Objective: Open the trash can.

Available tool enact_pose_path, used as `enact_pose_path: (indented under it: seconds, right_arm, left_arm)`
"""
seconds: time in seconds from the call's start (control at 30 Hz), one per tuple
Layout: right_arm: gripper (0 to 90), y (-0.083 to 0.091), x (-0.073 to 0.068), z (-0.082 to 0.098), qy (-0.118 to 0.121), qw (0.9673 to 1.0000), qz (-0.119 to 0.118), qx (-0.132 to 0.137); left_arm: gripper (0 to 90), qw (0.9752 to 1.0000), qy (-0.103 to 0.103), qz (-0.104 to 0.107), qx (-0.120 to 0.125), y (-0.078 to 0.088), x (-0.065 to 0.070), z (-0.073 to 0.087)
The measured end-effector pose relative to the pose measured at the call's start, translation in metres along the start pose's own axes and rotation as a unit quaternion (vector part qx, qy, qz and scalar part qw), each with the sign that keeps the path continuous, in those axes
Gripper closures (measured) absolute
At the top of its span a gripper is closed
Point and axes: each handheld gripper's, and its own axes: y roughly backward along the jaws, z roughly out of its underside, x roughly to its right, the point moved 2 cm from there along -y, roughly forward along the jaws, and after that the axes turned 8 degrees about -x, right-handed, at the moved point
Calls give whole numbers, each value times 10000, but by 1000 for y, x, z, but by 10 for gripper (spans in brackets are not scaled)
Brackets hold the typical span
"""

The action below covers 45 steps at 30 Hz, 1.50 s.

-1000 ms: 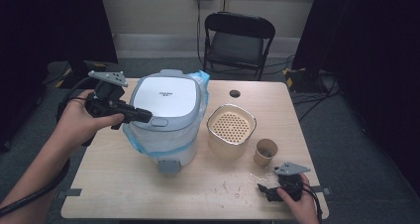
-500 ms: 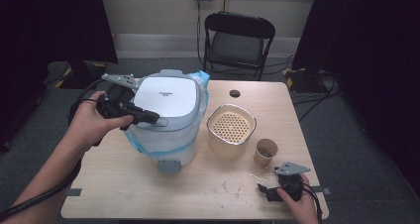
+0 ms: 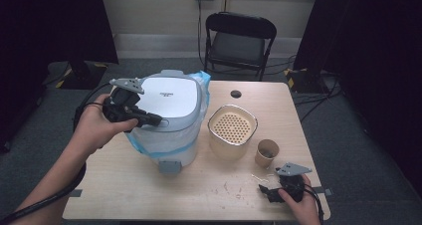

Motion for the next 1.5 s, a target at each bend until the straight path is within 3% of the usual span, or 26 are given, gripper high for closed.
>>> enact_pose_path:
  seconds: [0.2,0.3,0.43,0.6,0.83,1.03,1.33,1.5]
  right_arm:
    - [68,0,0,0,0,10000,1,0]
    - [66,0,0,0,2,10000,-6,1]
    - [66,0,0,0,-5,10000,-5,-6]
    - [66,0,0,0,-8,10000,-9,-9]
    - [66,0,0,0,-1,10000,-14,-14]
    - [65,0,0,0,18,10000,-25,-9]
    - [63,0,1,0,20,10000,-51,-18]
    - [63,0,1,0,22,10000,-54,-17]
  left_arm:
    - [900,9994,235,203,169,-1,-1,3]
    - [900,9998,113,107,90,0,0,4]
    - [855,9991,77,324,276,7,4,6]
    - [838,9993,18,301,211,11,6,15]
    - [805,9984,178,431,329,15,0,40]
    - [778,9981,186,502,305,11,2,52]
    - [687,9981,224,517,243,-6,2,80]
    - [610,9977,355,497,291,-15,-4,93]
